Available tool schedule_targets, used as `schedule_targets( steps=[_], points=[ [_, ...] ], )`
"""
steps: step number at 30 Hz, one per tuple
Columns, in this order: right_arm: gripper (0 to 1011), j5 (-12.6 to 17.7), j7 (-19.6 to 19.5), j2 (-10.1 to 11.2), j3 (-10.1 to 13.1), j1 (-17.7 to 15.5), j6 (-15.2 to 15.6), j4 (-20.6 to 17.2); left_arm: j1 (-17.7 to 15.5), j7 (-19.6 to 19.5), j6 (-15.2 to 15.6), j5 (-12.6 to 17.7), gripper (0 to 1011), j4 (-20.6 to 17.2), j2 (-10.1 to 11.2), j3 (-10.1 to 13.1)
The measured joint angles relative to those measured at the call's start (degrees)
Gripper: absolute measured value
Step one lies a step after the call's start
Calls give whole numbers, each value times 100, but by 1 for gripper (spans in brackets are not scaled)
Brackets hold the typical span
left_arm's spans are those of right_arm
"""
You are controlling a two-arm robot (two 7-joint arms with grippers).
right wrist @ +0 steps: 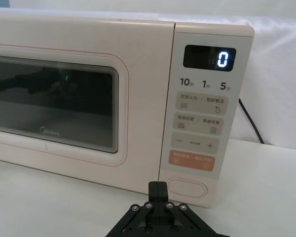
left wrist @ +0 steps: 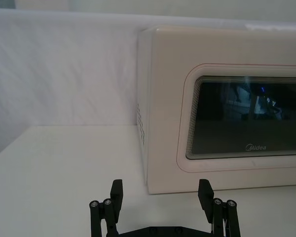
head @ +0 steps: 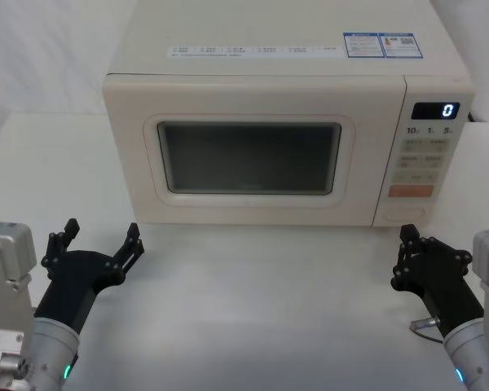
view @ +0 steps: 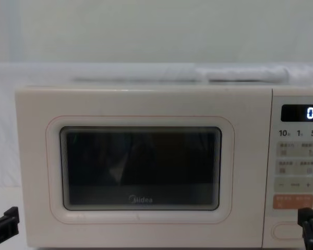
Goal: Press the button to open the microwave door with one hand; close the microwave door with the other hand.
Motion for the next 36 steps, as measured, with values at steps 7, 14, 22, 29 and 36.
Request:
schedule_targets(
  steps=[7,14,22,29,36],
  points=[
    [0,0,0,0,0,0,0,0,0,0,0,0,1001,0,0,0],
    [0,0,0,0,0,0,0,0,0,0,0,0,1001,0,0,0],
    [0,0,0,0,0,0,0,0,0,0,0,0,1001,0,0,0],
    [0,0,0,0,0,0,0,0,0,0,0,0,1001,0,0,0],
    [0,-3,205,-21,110,-57,117,-120,0,0,0,0,1001,0,0,0]
  ],
)
